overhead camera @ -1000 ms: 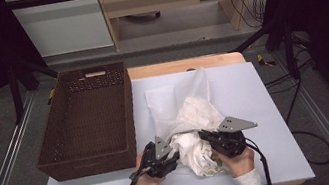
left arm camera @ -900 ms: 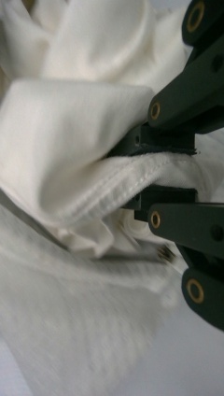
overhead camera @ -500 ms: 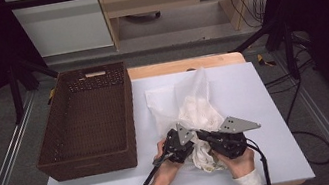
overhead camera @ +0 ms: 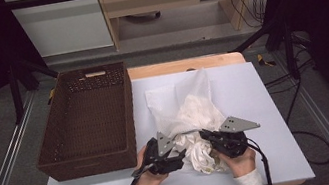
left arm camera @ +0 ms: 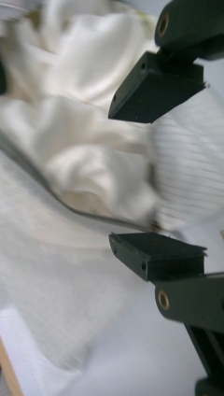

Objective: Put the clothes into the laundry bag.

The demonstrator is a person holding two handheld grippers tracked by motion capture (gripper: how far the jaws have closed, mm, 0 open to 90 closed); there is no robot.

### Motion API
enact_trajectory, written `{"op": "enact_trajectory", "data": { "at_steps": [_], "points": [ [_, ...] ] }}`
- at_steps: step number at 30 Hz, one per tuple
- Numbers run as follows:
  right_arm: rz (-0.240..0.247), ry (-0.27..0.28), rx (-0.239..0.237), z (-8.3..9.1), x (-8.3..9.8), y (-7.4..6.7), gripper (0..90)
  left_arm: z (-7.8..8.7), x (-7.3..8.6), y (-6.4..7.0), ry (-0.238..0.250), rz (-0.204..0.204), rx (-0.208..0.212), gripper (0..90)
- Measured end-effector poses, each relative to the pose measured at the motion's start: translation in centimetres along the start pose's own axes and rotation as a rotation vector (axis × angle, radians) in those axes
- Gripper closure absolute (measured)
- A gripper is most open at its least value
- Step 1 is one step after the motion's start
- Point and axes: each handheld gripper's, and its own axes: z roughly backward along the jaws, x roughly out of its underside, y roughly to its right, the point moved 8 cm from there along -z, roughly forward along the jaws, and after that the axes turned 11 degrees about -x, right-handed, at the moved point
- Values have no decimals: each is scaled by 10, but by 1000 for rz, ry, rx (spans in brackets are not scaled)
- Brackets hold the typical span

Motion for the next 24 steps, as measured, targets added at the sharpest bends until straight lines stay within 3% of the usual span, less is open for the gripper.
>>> {"op": "enact_trajectory", "data": {
  "at_steps": [4, 8, 9, 11, 15, 19, 24],
  "points": [
    [4, 0, 4, 0, 0, 1, 890, -5, 31, -10, -78, 42, 2, 322],
    [3, -3, 5, -1, 0, 0, 890, -20, 46, -9, -132, 88, 20, 355],
    [4, -1, 5, 0, 0, 0, 889, -20, 45, -7, -109, 83, 11, 356],
    [8, 2, 4, 0, 0, 0, 889, -19, 44, -4, -113, 65, 10, 393],
    [8, 0, 10, -1, 0, 0, 889, -16, 45, 3, -101, 43, 21, 579],
    [12, 0, 14, -2, 0, 0, 889, -9, 46, 9, -115, 6, 25, 851],
    [6, 4, 19, -1, 0, -1, 889, 9, 56, 10, -85, -2, 36, 876]
  ]
}}
